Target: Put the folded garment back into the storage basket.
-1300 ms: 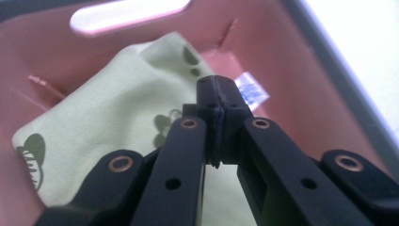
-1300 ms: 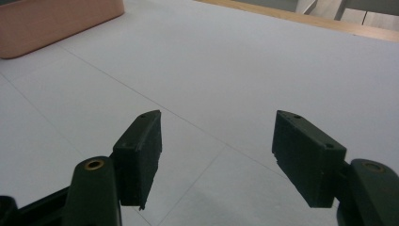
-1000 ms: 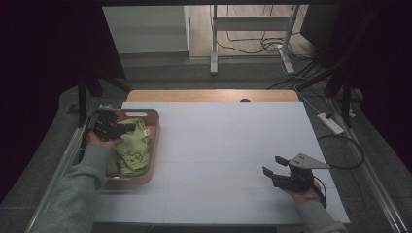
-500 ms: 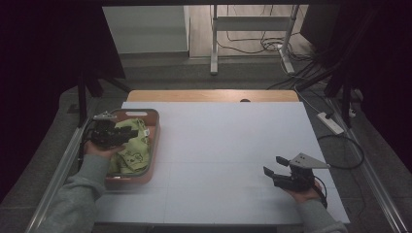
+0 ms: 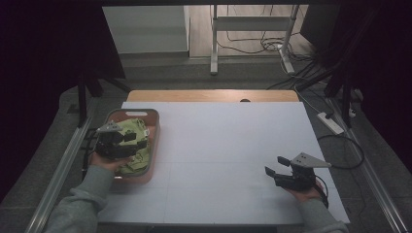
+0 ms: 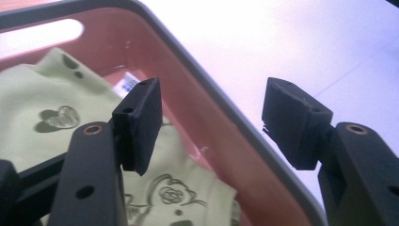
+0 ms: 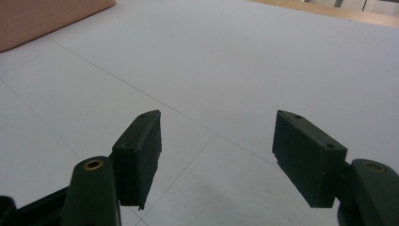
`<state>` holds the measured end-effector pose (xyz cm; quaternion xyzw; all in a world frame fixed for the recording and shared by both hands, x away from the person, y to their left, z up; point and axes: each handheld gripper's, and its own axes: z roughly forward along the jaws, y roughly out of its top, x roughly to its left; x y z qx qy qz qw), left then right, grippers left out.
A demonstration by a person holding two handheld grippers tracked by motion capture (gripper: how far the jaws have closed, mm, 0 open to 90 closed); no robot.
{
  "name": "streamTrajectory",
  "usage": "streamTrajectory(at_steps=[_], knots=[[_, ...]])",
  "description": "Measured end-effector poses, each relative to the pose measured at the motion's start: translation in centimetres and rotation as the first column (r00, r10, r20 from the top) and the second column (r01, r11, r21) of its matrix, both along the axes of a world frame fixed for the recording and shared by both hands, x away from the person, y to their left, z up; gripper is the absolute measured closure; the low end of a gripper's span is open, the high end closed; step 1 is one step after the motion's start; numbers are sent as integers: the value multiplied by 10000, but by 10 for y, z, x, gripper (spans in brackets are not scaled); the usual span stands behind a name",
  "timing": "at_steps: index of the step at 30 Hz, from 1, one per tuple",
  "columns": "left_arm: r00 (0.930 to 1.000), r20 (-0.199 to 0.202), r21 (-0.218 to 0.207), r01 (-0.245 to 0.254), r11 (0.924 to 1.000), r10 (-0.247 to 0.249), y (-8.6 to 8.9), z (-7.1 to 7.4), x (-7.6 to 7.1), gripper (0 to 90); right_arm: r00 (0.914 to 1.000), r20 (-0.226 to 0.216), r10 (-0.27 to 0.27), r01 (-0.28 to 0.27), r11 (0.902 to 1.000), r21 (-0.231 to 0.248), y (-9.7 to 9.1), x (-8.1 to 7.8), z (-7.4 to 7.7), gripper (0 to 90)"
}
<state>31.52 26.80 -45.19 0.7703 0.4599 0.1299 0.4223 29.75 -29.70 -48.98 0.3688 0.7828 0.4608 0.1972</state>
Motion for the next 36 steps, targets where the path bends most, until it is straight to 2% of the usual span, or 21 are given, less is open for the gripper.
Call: streamTrajectory(at_steps=[17,29,36], knots=[[9977,284,-73,622,9980,-619,-24,-9,-29,363,9999,-164,19,-20,10000,-67,-4,3,-2,333],[9951,516,-240,855,9960,-842,-33,-14,-48,360,9998,-220,18,-20,9999,-106,-8,5,-3,333],[9940,500,-235,986,9949,-973,-37,-20,-56,356,9997,-201,143,-145,9999,-85,-10,4,-3,333]])
